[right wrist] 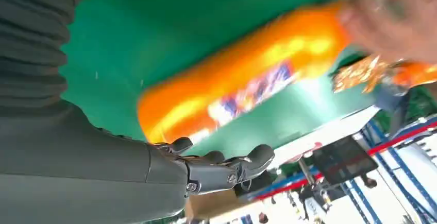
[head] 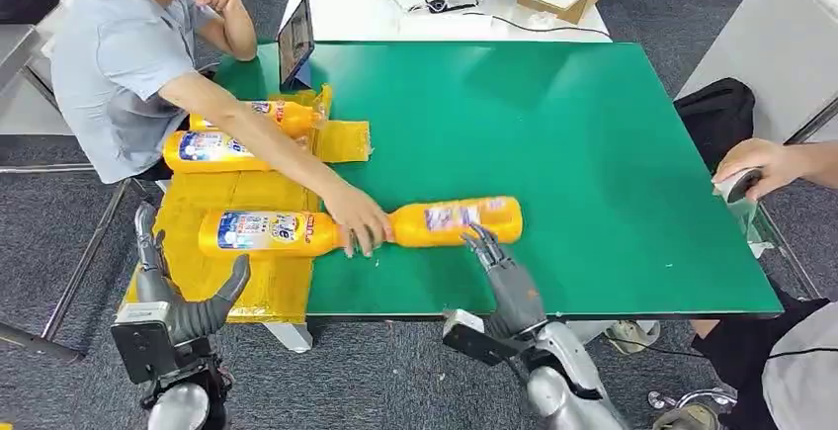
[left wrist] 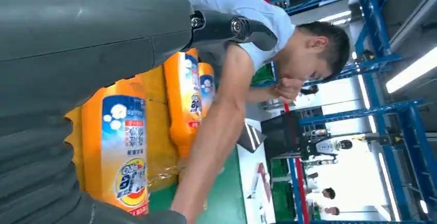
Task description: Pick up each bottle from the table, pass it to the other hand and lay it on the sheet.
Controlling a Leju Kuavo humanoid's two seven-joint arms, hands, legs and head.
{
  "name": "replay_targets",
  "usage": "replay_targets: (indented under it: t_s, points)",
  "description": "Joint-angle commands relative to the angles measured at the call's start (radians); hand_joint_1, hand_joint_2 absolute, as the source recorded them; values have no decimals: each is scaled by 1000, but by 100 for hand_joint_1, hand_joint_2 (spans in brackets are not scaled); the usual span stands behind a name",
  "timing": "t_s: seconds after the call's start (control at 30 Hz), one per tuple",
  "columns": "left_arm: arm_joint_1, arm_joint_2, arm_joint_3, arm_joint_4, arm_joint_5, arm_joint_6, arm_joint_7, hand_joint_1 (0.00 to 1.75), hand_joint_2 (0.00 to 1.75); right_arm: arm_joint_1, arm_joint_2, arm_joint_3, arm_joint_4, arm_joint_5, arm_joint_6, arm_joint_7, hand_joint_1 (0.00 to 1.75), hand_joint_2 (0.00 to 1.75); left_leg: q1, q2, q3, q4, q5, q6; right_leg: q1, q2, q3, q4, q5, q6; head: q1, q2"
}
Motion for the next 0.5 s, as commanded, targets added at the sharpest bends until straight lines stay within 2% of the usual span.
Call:
replay_targets:
  t_s: [0.03, 0.33, 0.4, 0.5]
  points:
    - [-26, 0, -34, 46, 8, -24, 22, 0, 175, -189, 0, 2, 266, 132, -91, 53, 0, 175, 0, 2, 5, -1, -2, 0, 0, 2, 4, -1, -1, -1, 0, 0]
    - [-88, -1, -38, 92, 33, -24, 16, 0, 175, -357, 15, 24, 476, 186, -102, 100, 0, 175, 0, 2, 4, 0, -1, -1, 0, 2, 3, 0, 0, -2, 0, 0]
    - [-89, -1, -38, 92, 33, -24, 16, 0, 175, -360, 13, 23, 477, 186, -101, 100, 0, 175, 0, 3, 4, 0, -1, -1, 0, 3, 3, 0, 0, -2, 0, 0]
    - [-80, 9, -33, 77, 43, -20, 22, 0, 175, -433, 21, 18, 609, 170, -36, 149, 0, 175, 0, 2, 4, 0, -1, 0, 0, 2, 3, 0, 0, -1, 0, 0]
